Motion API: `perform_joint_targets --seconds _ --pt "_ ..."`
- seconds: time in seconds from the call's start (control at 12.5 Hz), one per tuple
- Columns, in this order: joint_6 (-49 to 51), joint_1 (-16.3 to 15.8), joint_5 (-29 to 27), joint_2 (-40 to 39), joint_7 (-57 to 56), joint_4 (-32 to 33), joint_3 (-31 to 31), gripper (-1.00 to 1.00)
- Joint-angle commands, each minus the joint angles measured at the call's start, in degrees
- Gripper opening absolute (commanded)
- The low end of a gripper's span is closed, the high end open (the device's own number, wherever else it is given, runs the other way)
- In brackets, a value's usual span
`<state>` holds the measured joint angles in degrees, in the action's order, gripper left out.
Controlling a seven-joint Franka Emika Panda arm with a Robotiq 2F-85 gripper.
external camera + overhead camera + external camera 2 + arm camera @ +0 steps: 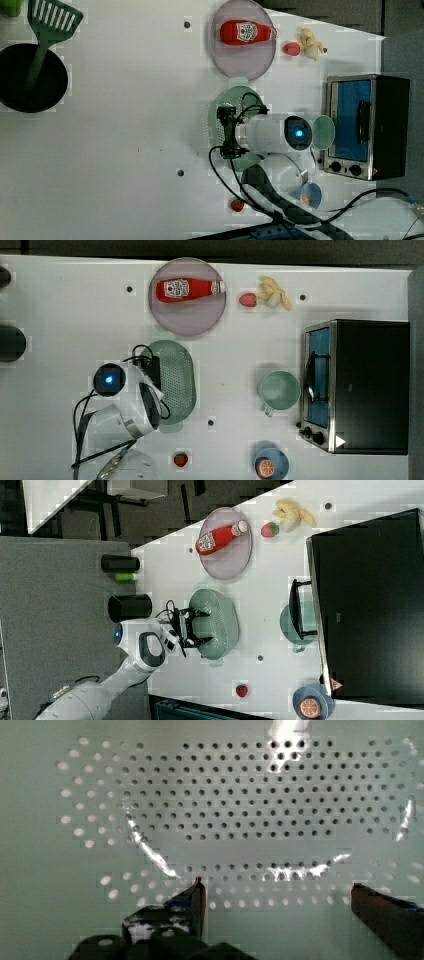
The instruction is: Drag strainer right to left.
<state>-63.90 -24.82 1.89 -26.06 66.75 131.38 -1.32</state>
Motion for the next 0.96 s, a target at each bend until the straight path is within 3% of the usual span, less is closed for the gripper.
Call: perform_joint_targets --seconds 0.08,0.96 --pt "2.76 -2.15 0.32 -0.73 2.60 -3.15 0.69 1.00" --pt "6.30 -8.40 -7.63 -6.67 7.59 -14.54 -1.47 1.00"
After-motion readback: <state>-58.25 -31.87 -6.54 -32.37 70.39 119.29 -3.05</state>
